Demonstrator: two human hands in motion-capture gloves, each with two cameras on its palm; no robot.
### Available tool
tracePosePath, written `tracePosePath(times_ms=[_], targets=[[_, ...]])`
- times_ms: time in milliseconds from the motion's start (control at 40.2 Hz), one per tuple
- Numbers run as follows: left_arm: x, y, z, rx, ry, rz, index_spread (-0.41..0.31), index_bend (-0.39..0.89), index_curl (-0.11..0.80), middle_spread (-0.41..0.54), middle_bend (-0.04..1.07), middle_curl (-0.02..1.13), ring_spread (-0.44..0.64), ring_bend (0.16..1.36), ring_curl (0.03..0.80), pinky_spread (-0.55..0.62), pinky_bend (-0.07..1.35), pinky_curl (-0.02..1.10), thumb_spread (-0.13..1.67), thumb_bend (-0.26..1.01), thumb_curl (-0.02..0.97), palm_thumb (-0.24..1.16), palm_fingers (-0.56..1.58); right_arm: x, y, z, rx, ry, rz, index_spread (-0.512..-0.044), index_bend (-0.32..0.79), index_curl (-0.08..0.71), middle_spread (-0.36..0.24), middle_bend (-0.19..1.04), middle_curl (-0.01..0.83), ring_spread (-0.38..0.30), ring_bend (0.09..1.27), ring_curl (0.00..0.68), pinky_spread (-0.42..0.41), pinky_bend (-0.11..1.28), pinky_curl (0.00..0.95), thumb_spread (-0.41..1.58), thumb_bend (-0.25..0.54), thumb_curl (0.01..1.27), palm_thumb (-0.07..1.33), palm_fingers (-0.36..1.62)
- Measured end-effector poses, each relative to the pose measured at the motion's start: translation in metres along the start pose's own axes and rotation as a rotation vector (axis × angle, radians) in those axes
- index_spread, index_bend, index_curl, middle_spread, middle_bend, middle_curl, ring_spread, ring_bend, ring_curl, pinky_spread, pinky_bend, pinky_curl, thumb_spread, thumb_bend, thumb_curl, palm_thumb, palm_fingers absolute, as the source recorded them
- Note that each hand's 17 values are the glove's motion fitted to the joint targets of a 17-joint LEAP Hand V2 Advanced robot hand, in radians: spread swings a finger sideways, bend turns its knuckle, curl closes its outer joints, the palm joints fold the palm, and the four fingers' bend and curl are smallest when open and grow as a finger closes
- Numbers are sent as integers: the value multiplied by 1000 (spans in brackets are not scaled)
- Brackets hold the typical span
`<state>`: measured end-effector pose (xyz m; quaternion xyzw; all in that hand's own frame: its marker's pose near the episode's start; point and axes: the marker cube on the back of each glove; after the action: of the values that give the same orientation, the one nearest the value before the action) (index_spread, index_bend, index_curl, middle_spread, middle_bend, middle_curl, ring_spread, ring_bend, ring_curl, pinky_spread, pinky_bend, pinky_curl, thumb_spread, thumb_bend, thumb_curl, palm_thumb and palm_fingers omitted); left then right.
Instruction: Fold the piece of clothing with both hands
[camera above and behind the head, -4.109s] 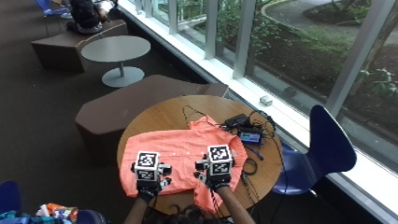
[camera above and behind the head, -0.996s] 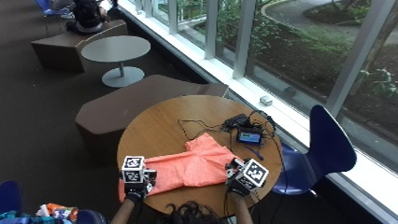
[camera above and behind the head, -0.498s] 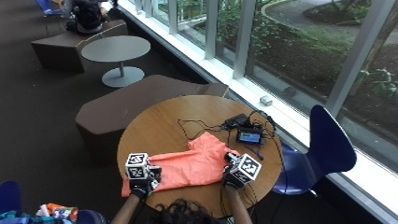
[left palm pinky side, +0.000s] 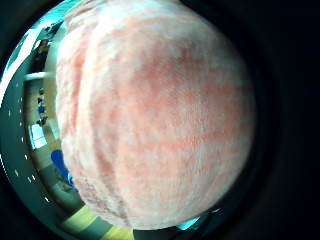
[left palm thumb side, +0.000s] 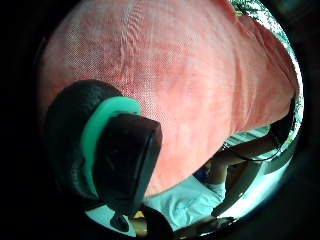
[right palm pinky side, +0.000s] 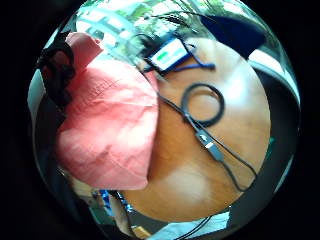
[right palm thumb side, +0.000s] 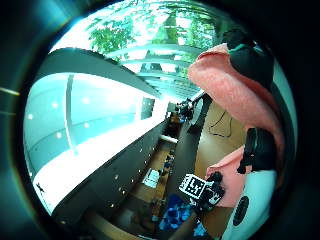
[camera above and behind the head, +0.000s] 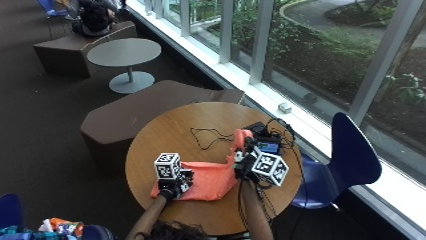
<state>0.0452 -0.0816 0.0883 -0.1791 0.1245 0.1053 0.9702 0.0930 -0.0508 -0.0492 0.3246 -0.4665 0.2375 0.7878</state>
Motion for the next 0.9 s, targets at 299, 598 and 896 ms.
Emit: tracePosePath(times_ms=[299,598,896], targets=[[-60,56,-51,346,349,-62,-85,153,327,138,201,324,386,582,290,482,536,356,1362,13,144,38,141,-62,96,150,-228,277,-527,-336,108,211,-121,108,230,-249,670,377,-314,857,358,747,32,617,1155,824],[-113,136,-80,620,496,-267,-89,155,336,51,224,364,242,594,304,358,506,351,1509,83,176,160,311,-33,210,263,-551,664,-880,-335,99,217,-130,113,229,-255,658,378,-314,837,357,719,-9,656,1178,830],[-87,147,-82,649,370,-206,-91,149,340,14,210,384,175,577,309,295,467,344,1567,119,201,219,363,-25,176,188,-1002,160,-727,-350,249,296,-120,152,232,-171,473,364,-154,702,357,946,-74,587,945,443]])
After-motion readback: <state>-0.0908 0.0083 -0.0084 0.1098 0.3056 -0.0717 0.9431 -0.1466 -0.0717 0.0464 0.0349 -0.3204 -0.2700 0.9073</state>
